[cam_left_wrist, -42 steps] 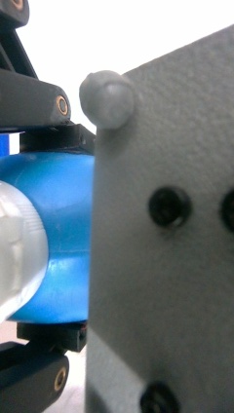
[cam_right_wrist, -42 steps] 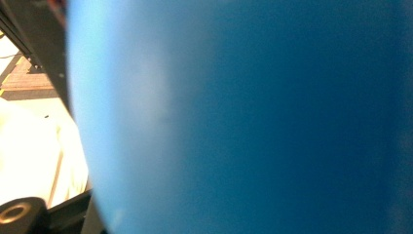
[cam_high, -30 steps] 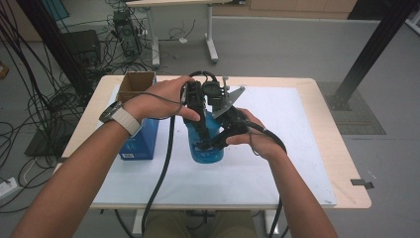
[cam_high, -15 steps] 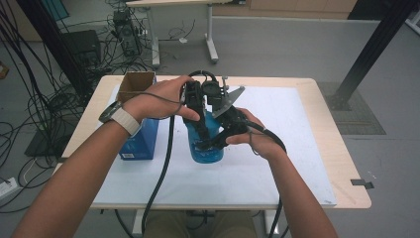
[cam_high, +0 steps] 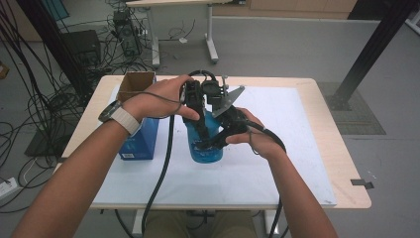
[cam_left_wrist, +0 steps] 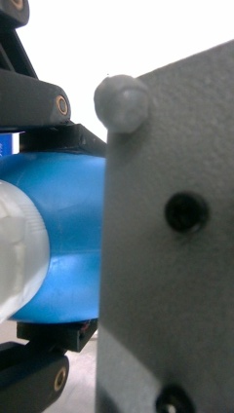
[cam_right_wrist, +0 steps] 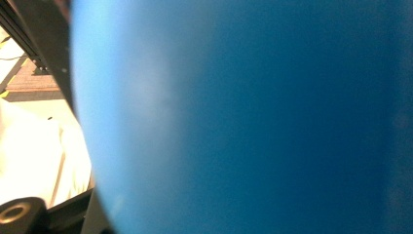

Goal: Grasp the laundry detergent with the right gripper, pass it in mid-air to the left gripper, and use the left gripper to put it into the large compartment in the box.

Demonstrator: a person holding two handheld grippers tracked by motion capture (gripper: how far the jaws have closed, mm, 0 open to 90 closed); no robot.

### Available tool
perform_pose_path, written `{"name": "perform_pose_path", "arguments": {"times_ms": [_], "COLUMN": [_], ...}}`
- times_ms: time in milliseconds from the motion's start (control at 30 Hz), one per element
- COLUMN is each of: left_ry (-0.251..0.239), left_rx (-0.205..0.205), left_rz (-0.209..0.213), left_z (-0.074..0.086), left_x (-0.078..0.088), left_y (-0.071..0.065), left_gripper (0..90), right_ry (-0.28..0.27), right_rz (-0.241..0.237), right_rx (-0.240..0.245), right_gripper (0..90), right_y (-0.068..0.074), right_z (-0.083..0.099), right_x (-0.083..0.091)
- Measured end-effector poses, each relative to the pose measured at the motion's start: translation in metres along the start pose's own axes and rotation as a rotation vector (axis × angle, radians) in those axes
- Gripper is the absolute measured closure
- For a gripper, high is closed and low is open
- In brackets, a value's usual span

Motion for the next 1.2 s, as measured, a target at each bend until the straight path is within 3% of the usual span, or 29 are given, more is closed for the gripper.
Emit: {"name": "perform_pose_path", "arguments": {"times_ms": [667,1100,1133,1167,1200], "left_ry": [0.010,-0.005,-0.004,-0.002,-0.013], "left_rx": [0.003,-0.011,-0.008,-0.010,-0.007], "left_rz": [0.001,-0.029,-0.032,-0.038,-0.043], "left_z": [0.001,0.000,0.000,0.001,0.001], "left_x": [0.005,0.012,0.013,0.014,0.016], "left_y": [-0.003,-0.003,-0.004,-0.003,-0.003], "left_gripper": [37.7,37.7,37.7,37.7,37.7], "right_ry": [-0.007,-0.035,-0.042,-0.048,-0.058], "right_rz": [-0.013,-0.015,-0.001,0.014,0.019], "right_rx": [0.017,0.045,0.045,0.037,0.007], "right_gripper": [43.8,43.0,36.1,23.2,14.5], "right_y": [0.003,0.004,0.003,0.003,0.004], "right_z": [-0.004,-0.011,-0.011,-0.011,-0.010], "right_x": [0.001,0.003,0.003,0.004,0.006]}}
Point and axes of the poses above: each handheld gripper's, and its own axes: x roughly backward along the jaws, z roughly out of its underside, y roughly to its left, the point moved 10 cm from there along -x, roughly forward along the jaws, and after that the axes turned 7 degrees about -z, right-handed, at the moved point
